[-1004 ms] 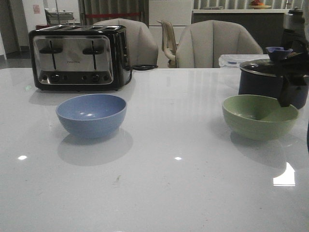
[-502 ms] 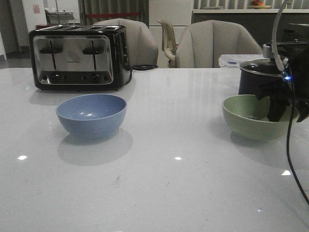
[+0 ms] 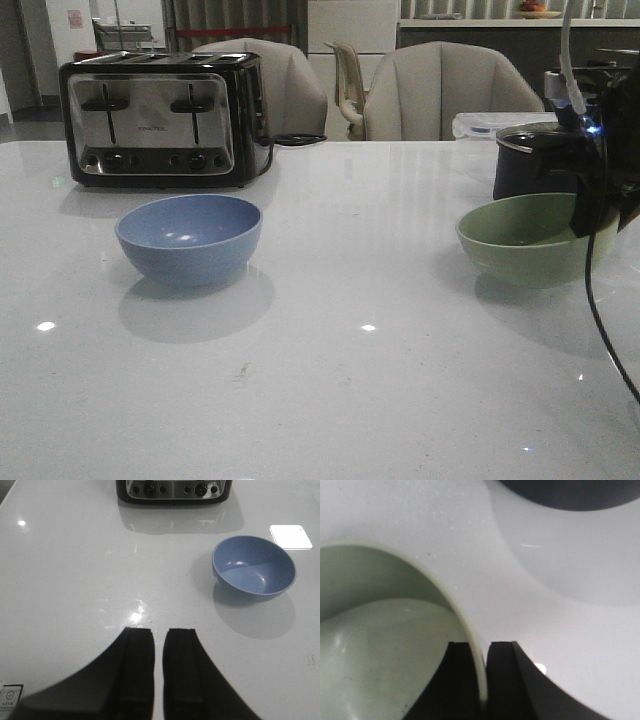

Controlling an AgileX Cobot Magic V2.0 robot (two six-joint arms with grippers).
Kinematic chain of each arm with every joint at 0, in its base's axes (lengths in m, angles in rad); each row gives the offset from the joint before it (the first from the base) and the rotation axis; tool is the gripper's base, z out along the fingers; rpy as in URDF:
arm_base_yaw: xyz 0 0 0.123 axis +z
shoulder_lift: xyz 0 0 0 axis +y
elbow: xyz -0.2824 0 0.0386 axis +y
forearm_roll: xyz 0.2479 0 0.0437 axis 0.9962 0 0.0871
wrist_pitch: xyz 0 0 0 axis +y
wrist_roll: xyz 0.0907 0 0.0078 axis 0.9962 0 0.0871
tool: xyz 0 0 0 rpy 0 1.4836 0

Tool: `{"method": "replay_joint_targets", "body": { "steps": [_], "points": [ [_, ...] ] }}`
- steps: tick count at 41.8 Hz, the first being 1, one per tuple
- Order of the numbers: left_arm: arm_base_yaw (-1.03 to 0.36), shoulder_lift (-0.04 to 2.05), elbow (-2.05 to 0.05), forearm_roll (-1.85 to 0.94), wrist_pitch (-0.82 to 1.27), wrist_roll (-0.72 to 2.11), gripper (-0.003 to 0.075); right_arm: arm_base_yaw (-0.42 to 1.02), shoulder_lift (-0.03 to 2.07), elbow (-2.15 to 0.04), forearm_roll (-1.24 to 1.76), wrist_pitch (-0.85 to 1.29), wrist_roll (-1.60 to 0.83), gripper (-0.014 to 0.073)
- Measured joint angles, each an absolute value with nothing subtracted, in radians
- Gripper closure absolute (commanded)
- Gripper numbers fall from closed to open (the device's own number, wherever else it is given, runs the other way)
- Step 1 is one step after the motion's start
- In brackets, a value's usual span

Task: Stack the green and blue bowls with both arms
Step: 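Slide the green bowl with the right gripper toward the blue bowl, then release the green bowl and raise the right gripper away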

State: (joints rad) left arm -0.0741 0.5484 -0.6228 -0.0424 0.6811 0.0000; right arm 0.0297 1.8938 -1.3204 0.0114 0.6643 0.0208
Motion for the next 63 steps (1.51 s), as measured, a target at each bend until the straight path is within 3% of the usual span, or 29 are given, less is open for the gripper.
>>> {"method": "replay_joint_targets", "body": {
  "steps": [18, 38, 42, 51, 63],
  "points": [
    [-0.074, 0.548, -0.623, -0.042, 0.681, 0.000, 0.0620, 0.227, 1.894, -1.397, 0.062, 0.773, 0.019, 0.0470],
    [-0.074, 0.548, -0.623, -0.042, 0.681, 0.000, 0.0620, 0.359, 1.894, -1.280, 0.158, 0.524, 0.019, 0.0461],
    [-0.074, 0.548, -0.623, -0.042, 0.681, 0.000, 0.0620, 0.359, 1.894, -1.249, 0.158, 0.512, 0.015, 0.0398],
    [-0.074, 0.548, -0.623, -0.042, 0.679, 0.000, 0.0620, 0.364, 1.894, -1.233, 0.167, 0.529, -0.013, 0.0121],
    [-0.074, 0.548, -0.623, -0.042, 0.678, 0.000, 0.0620, 0.368, 1.840, -1.231, 0.169, 0.560, -0.062, 0.0099]
  ]
}}
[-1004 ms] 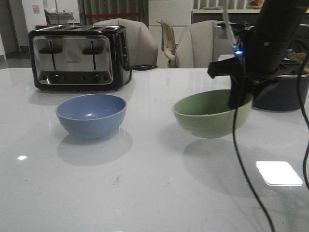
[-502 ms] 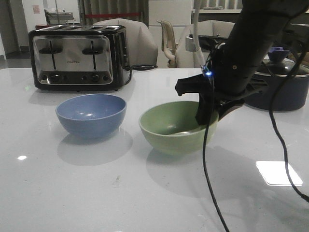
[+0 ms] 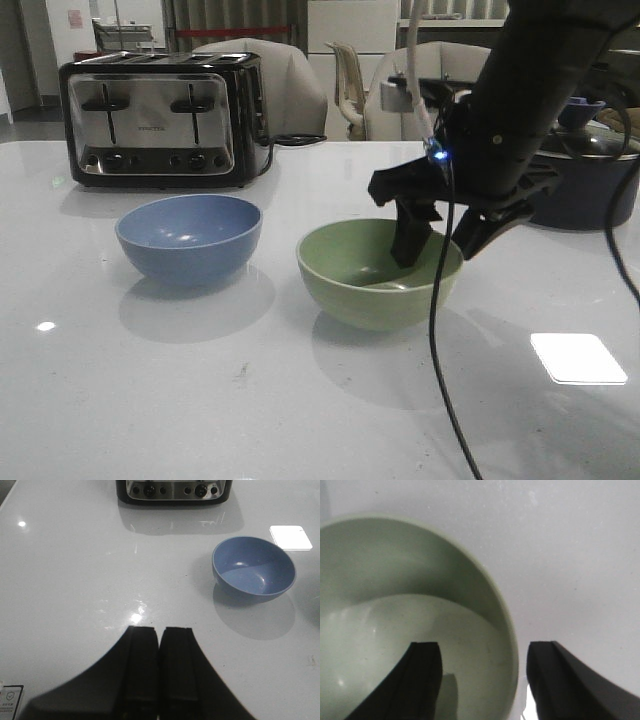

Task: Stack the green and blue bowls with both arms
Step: 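Release the green bowl and raise the right gripper away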

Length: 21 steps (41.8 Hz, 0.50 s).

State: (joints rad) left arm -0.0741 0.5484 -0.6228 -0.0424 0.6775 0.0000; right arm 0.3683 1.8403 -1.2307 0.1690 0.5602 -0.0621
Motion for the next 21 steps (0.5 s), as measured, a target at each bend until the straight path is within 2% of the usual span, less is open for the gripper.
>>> {"method": "replay_joint_targets", "body": {
  "steps": [11, 21],
  "points": [
    [-0.074, 0.548, -0.623, -0.042, 0.678, 0.000, 0.0620, 0.373, 1.579, -1.207, 0.169, 0.596, -0.100, 0.0099],
    [-0.074, 0.548, -0.623, -0.042, 0.678, 0.000, 0.0620, 0.388, 1.232, -1.028, 0.158, 0.631, -0.127, 0.0101]
  ]
}}
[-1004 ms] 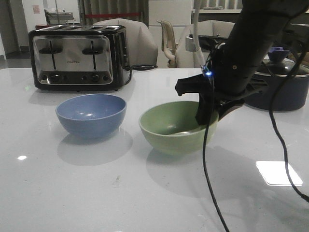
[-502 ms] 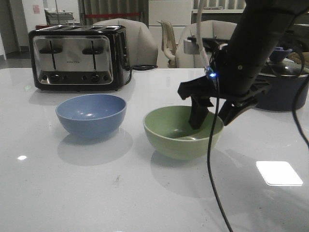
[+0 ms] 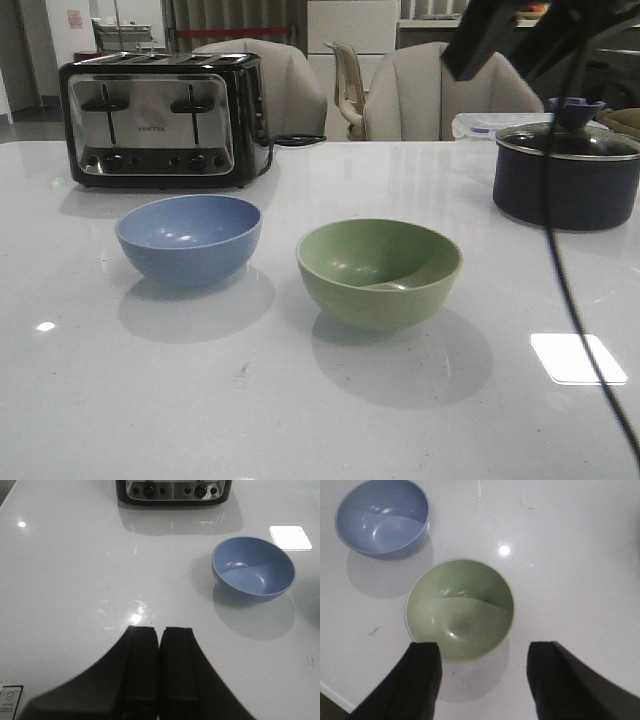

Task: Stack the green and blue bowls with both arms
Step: 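Release the green bowl and raise the right gripper away, then lower the left gripper onto the blue bowl rim and grasp it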

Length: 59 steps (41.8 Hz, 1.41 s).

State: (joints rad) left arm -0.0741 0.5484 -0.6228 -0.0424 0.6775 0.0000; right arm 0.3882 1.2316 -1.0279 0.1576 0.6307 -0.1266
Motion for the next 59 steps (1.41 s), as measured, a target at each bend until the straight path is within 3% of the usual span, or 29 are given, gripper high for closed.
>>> {"method": "replay_joint_targets", "body": {
  "steps": [19, 30, 39, 42, 46, 50, 59],
  "points": [
    [-0.074, 0.548, -0.623, -0.042, 0.678, 0.000, 0.0620, 0.388, 0.724, -0.700, 0.062, 0.780, -0.129, 0.0101],
    [-0.144, 0.560, -0.623, -0.042, 0.676, 0.054, 0.0620, 0.388, 0.668, -0.671, 0.056, 0.813, -0.131, 0.0101],
    [-0.230, 0.690, -0.684, -0.042, 0.676, 0.062, 0.0607, 0.388, 0.668, -0.671, 0.056, 0.819, -0.131, 0.0101],
    [-0.255, 0.763, -0.722, -0.042, 0.671, 0.064, 0.0533, 0.388, 0.668, -0.671, 0.056, 0.819, -0.131, 0.0101],
    [-0.285, 0.869, -0.770, -0.042, 0.662, 0.066, 0.0343, 0.388, 0.668, -0.671, 0.056, 0.821, -0.133, 0.0101],
    [-0.308, 1.004, -0.821, -0.042, 0.639, 0.066, 0.0207, 0.388, 0.668, -0.671, 0.056, 0.821, -0.133, 0.0101],
    [-0.313, 1.273, -0.946, -0.042, 0.612, 0.066, 0.0186, 0.388, 0.668, -0.671, 0.056, 0.821, -0.133, 0.0101]
  ]
}}
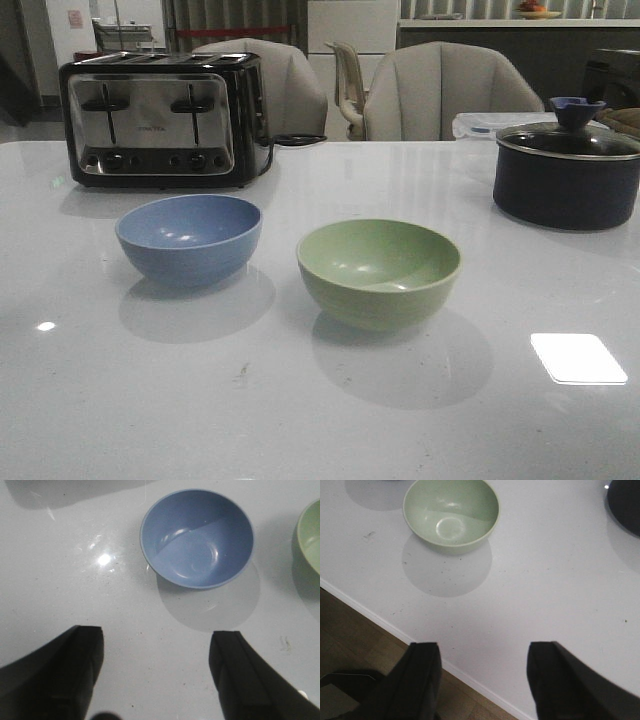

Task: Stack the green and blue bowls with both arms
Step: 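Lower the left gripper onto the blue bowl rim and grasp it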

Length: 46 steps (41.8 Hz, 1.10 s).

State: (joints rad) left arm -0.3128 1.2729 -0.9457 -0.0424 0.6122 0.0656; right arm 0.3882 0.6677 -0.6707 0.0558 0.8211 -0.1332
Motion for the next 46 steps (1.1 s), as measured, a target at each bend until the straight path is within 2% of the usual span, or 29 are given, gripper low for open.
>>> {"method": "replay_joint_targets", "body": {
  "steps": [15, 33, 38, 46],
  "points": [
    [-0.313, 1.670, -1.190, -0.042, 0.595, 0.064, 0.0186, 0.388, 0.668, -0.671, 0.056, 0.821, -0.133, 0.0101],
    [-0.313, 1.936, -1.364, -0.012, 0.575, 0.062, 0.0193, 0.388, 0.668, -0.671, 0.055, 0.821, -0.133, 0.0101],
    [-0.313, 1.964, -1.369, 0.000, 0.565, 0.062, 0.0271, 0.388, 0.668, -0.671, 0.055, 0.821, -0.133, 0.0101],
    [-0.313, 1.968, -1.370, 0.015, 0.562, 0.062, 0.0486, 0.388, 0.668, -0.671, 0.055, 0.821, -0.133, 0.0101]
  ]
}}
